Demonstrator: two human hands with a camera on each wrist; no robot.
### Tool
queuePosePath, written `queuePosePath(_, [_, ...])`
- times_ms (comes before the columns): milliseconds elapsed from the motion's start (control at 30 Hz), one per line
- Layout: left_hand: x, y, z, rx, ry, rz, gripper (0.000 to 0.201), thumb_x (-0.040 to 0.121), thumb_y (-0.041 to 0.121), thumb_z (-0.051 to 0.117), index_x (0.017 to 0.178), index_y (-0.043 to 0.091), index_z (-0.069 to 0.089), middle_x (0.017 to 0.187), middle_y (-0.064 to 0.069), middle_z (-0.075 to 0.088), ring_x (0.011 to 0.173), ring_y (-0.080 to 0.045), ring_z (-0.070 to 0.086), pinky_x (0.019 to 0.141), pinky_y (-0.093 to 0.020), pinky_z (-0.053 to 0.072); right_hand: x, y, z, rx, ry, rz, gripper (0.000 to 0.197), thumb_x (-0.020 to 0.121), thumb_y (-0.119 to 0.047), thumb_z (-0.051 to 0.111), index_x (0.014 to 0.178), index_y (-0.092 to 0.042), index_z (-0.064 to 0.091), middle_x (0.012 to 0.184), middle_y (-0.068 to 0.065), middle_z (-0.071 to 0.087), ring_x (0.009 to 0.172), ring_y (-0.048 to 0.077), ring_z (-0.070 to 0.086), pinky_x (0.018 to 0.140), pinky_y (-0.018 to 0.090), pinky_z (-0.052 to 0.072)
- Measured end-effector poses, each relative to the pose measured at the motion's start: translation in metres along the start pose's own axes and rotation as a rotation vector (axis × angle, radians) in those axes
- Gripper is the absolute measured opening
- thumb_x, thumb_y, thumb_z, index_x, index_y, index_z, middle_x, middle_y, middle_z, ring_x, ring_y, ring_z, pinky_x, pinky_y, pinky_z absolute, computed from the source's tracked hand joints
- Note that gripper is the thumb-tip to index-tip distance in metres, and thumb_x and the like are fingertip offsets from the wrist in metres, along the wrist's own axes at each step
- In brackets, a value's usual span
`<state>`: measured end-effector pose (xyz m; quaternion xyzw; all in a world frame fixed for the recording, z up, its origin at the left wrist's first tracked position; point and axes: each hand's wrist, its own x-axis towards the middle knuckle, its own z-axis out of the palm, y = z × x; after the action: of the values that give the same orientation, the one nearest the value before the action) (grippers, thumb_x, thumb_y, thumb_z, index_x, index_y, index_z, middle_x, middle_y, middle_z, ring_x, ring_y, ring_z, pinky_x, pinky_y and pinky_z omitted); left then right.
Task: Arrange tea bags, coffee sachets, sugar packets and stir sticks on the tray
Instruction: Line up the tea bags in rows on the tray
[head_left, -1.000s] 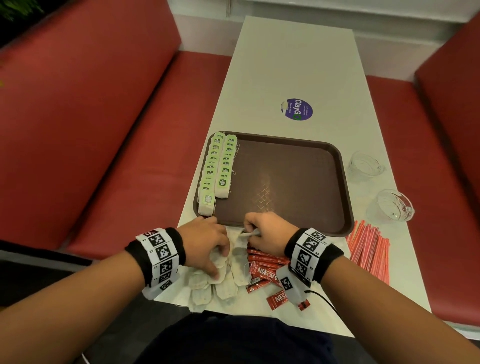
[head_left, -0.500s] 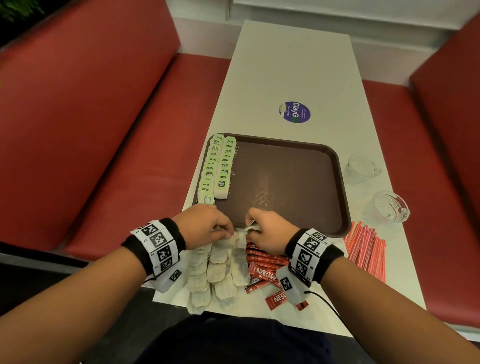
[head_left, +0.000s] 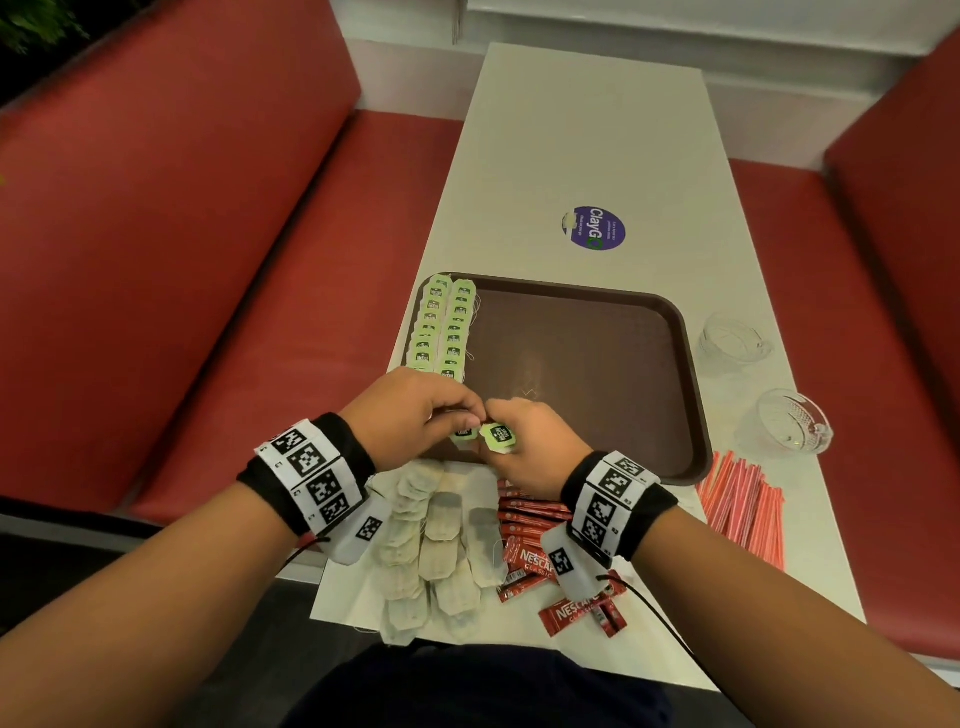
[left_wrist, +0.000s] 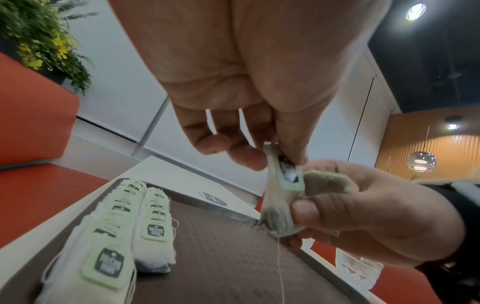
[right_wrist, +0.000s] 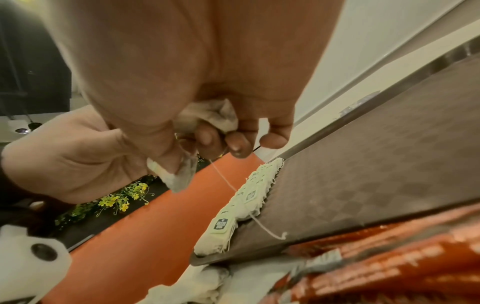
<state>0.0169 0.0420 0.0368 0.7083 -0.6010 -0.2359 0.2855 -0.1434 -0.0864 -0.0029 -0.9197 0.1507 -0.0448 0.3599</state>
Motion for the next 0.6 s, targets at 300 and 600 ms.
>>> queuePosePath(300, [0.01,-0.031,-0.008,0.095,-0.016,-0.237,0.008,0.091,0.029,0.07,0.098,0.025,0.071,0.075,0.012,0.064,0.067,-0.001,0.055,0.065,-0.023,0.043,0.009,0.0,0.0,0.019,-0.042,0.098,0.021,0.093,-0.042,0.064,0.1,-0.024,0.055,0.088,-0.002,0.064,0.076,0.016,0.059,0.064,0.031,0.046])
queuePosePath(600, [0.05,-0.067,0.008,0.437,-0.289,-0.374,0.027,0.101,0.031,0.054,0.123,0.019,0.062,0.111,-0.006,0.068,0.101,-0.025,0.061,0.08,-0.03,0.045,0.004,0.002,-0.007,0.134,-0.121,0.212,0.025,0.09,-0.034,0.033,0.087,-0.011,0.043,0.079,0.005,0.051,0.073,0.024,0.048,0.069,0.043,0.04])
